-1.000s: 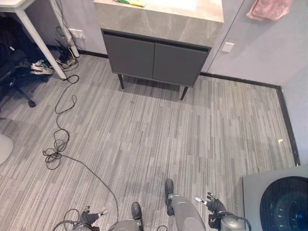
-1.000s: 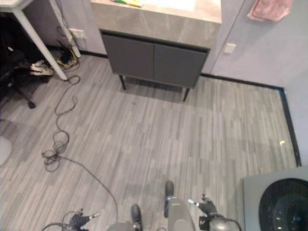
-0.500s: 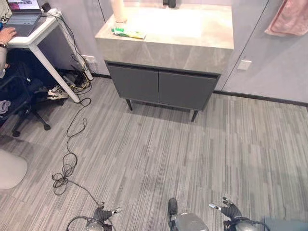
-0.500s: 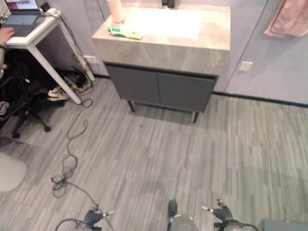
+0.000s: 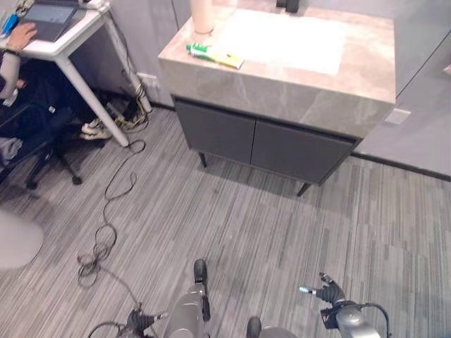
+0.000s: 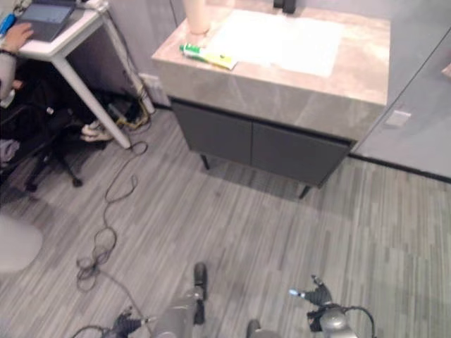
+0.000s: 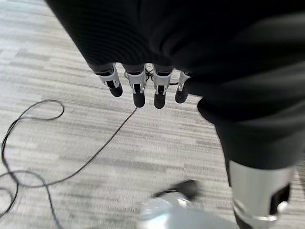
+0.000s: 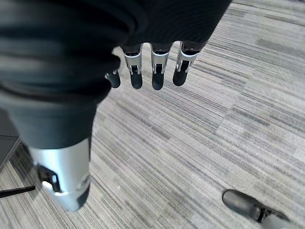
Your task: Put brush and paste in cup on sink, flatten towel.
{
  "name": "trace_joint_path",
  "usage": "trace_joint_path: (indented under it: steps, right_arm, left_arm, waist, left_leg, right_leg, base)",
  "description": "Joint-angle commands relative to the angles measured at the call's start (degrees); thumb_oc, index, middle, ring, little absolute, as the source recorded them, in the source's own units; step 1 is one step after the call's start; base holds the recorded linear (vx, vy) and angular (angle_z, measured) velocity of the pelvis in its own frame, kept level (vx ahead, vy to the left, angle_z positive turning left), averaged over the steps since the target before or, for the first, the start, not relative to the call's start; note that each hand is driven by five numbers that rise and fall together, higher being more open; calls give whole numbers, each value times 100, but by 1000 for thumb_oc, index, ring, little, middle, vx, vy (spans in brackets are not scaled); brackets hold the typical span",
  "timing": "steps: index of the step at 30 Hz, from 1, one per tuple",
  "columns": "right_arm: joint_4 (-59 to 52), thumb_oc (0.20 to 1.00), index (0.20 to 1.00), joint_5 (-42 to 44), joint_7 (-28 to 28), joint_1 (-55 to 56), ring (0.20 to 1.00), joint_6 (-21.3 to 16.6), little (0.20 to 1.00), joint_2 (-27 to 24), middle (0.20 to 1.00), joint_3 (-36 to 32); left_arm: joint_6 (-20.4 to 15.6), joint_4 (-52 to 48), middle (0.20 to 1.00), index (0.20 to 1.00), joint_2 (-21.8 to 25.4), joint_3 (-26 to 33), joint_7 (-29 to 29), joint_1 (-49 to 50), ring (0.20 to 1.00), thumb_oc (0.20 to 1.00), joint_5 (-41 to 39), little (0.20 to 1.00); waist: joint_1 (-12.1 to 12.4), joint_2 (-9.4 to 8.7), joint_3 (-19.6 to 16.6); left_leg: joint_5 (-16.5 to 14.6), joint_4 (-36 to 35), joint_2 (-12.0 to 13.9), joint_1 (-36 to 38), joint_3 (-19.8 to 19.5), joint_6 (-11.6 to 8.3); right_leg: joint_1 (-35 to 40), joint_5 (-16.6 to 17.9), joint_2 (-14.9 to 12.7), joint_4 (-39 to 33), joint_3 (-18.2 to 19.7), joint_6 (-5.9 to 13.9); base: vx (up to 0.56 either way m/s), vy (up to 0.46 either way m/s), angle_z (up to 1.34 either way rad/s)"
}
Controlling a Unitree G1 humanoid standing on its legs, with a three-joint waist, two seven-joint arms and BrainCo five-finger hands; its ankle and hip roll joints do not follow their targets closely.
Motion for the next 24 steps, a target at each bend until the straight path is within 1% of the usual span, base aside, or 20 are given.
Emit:
trace_joint_path:
  steps: [1,3,4,5,6,7,8,10,11,12,13,15,16,17,18,19,20,21,22,24]
  right_arm:
    - [-101,1000,1000,0,-25,175,1000,-28,1000,-124,1000,-129]
    - [-150,1000,1000,-23,-59,174,1000,-41,1000,-67,1000,-75]
    - [-152,1000,1000,-33,-65,153,1000,-39,1000,-42,1000,-58]
    - [-119,1000,1000,-37,-42,99,1000,-35,1000,-3,1000,-51]
    - [-128,1000,1000,0,-70,99,1000,-28,1000,39,1000,-70]
    - [-164,1000,1000,59,-86,86,1000,-34,1000,79,1000,-101]
    - [-228,1000,1000,175,-60,25,1000,-33,1000,156,1000,-92]
    - [-254,1000,1000,147,-13,-15,1000,-26,1000,164,1000,-47]
    - [-318,1000,1000,75,-16,-45,1000,-24,1000,144,1000,-29]
    - [-338,1000,1000,56,-20,-88,1000,-26,1000,137,1000,-27]
    - [-456,1000,1000,55,-52,-182,1000,-44,1000,142,1000,-80]
    - [-535,1000,1000,60,-66,-173,1000,-53,1000,142,1000,-103]
    - [-624,1000,1000,205,-76,-102,1000,-143,1000,177,1000,-209]
    - [-654,1000,1000,361,-118,-72,1000,-162,1000,203,1000,-279]
    - [-667,1000,1000,661,-176,-17,1000,-214,1000,259,1000,-396]
    - [-668,1000,1000,667,-177,-12,1000,-215,1000,255,1000,-395]
    - [-648,1000,1000,906,-249,26,1000,-242,1000,330,1000,-505]
    - [-586,1000,1000,1069,-365,12,1000,-312,1000,435,1000,-616]
    - [-586,1000,1000,1069,-365,13,1000,-312,1000,434,1000,-617]
    - [-547,1000,1000,1159,-415,47,1000,-343,1000,466,1000,-681]
  left_arm:
    - [-59,-259,1000,1000,77,-96,129,-58,1000,1000,-107,1000]
    - [-103,-282,1000,1000,99,-90,176,-14,1000,1000,-146,1000]
    - [-122,-314,1000,1000,84,-139,220,-17,1000,1000,-173,1000]
    - [-119,-269,1000,1000,101,-158,227,-59,1000,1000,-185,1000]
    - [-108,-263,1000,1000,118,-180,246,-71,1000,1000,-200,1000]
    - [-99,-298,1000,1000,149,-197,252,-97,1000,1000,-184,1000]
    - [-98,-262,1000,1000,234,-206,271,-185,1000,1000,-108,1000]
    - [-73,-291,1000,1000,346,-260,242,-267,1000,1000,60,1000]
    - [-73,-309,1000,1000,418,-258,234,-294,1000,1000,129,1000]
    - [-67,-325,1000,1000,473,-262,232,-317,1000,1000,166,1000]
    - [-51,-546,1000,1000,686,-258,192,-333,1000,1000,355,1000]
    - [-52,-724,1000,1000,764,-270,201,-308,1000,1000,462,1000]
    - [-111,-1315,1000,1000,1000,-336,166,-255,1000,1000,766,1000]
    - [-118,-1393,1000,1000,1024,-290,181,-252,1000,1000,758,1000]
    - [-134,-1475,1000,1000,999,-260,188,-239,1000,1000,704,1000]
    - [-131,-1479,1000,1000,998,-262,188,-235,1000,1000,703,1000]
    - [-139,-1581,1000,1000,980,-243,199,-242,1000,1000,630,1000]
    - [-165,-1689,1000,1000,925,-300,214,-284,1000,1000,589,1000]
    - [-165,-1689,1000,1000,924,-302,214,-284,1000,1000,589,1000]
    - [-167,-1629,1000,1000,838,-371,201,-299,1000,1000,663,1000]
  waist:
    - [97,30,-151]
    - [239,-8,-214]
    - [277,-37,-217]
    - [255,-77,-275]
    - [243,-120,-314]
    - [231,-157,-340]
    - [233,-226,-390]
    - [218,-221,-414]
    - [196,-207,-382]
    - [183,-145,-356]
    - [33,52,-199]
    - [-5,84,-158]
    - [-178,156,-77]
    - [-181,188,-94]
    - [-238,224,-82]
    - [-252,222,-70]
    - [-283,246,-19]
    - [-368,235,48]
    - [-372,244,62]
    - [-456,238,86]
  left_leg:
    - [889,-201,279,345,419,-236]
    - [838,-38,183,392,103,-164]
    - [812,168,117,273,-35,-159]
    - [627,331,44,243,6,-52]
    - [559,500,6,214,74,-15]
    - [431,677,-56,180,135,76]
    - [80,953,-193,146,335,298]
    - [-104,943,-314,275,440,407]
    - [-198,942,-385,399,478,477]
    - [-232,878,-376,525,500,521]
    - [-338,609,-356,990,574,640]
    - [-375,539,-368,1116,598,652]
    - [-352,236,-423,1443,491,653]
    - [-355,164,-410,1522,547,642]
    - [-357,78,-421,1633,532,614]
    - [-358,61,-425,1662,516,611]
    - [-372,-16,-439,1743,500,597]
    - [-479,-123,-547,1961,523,576]
    - [-486,-129,-538,1983,516,574]
    - [-625,-192,-595,2234,524,545]
  right_leg:
    - [-333,385,270,3,486,320]
    - [-222,250,149,74,716,347]
    - [-198,248,49,216,763,401]
    - [-211,220,-76,351,842,468]
    - [-238,269,-175,488,861,535]
    - [-324,304,-254,668,905,585]
    - [-641,616,-447,1178,1002,753]
    - [-906,1026,-532,1654,1055,885]
    - [-1041,1304,-594,2027,1068,926]
    - [-1235,1491,-587,2360,1053,907]
    - [-1754,1762,-538,3215,761,856]
    - [-1842,1740,-551,3342,666,864]
    - [-2355,1349,-81,3484,778,842]
    - [-2433,1279,-139,3282,592,828]
    - [-2513,1090,-52,3073,468,755]
    - [-2487,1071,-57,3077,453,753]
    - [-2685,922,32,2937,304,707]
    - [-2910,978,94,2244,34,675]
    - [-2879,981,104,2223,25,674]
    - [-3086,1256,60,1644,-117,716]
  base:
    - [632,274,-107]
    - [423,274,-103]
    - [334,279,-122]
    - [329,279,-122]
    - [271,258,-70]
    - [291,342,-18]
    - [261,350,-3]
    - [239,321,-42]
    - [200,272,-49]
    - [274,490,-37]
    - [240,459,-24]
    - [178,303,-23]
    - [180,190,-7]
    - [251,235,5]
    - [136,84,5]
    - [119,87,17]
    - [223,121,34]
    - [222,124,9]
    - [263,96,-15]
    - [279,36,-16]
